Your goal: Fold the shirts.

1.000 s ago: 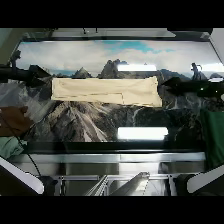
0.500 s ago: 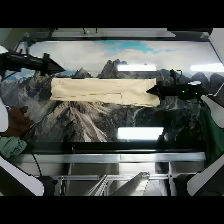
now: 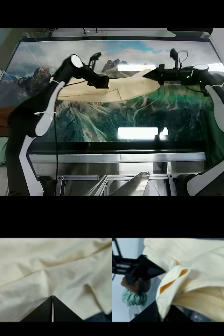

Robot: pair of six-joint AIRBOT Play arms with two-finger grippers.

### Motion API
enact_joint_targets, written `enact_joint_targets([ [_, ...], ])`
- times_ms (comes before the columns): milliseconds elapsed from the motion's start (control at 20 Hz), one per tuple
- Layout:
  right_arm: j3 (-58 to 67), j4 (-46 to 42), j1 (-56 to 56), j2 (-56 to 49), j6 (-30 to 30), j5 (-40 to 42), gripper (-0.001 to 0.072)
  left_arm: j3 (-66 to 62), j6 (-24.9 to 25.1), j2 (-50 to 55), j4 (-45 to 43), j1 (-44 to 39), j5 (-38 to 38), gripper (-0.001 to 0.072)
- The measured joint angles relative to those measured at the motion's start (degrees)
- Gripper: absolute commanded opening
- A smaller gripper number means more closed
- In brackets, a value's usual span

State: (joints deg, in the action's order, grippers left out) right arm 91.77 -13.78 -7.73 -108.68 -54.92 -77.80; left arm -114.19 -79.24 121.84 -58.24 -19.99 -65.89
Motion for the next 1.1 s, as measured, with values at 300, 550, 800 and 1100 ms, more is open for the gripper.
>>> enact_joint_targets([
  [300, 3.1, -1.8, 3.9, 7.4, -3.0, 0.3, 0.0020, -2.3, -4.8, 3.9, -5.4, -4.7, 3.5, 0.0001],
  [550, 3.5, -7.5, 10.1, 8.4, -5.6, 7.7, 0.0019, -5.4, -4.8, -5.9, -3.5, -0.5, -3.0, 0.0001],
  [800, 9.5, -9.0, 25.2, 3.2, -6.2, 26.0, 0.0018, 1.0, -5.2, -27.0, -2.8, 12.8, -5.3, 0.0017],
  [1100, 27.5, -7.9, 46.3, -16.4, -6.4, 47.3, 0.0633, 8.8, -5.5, -39.1, -1.0, 25.8, -6.4, 0.0018],
])
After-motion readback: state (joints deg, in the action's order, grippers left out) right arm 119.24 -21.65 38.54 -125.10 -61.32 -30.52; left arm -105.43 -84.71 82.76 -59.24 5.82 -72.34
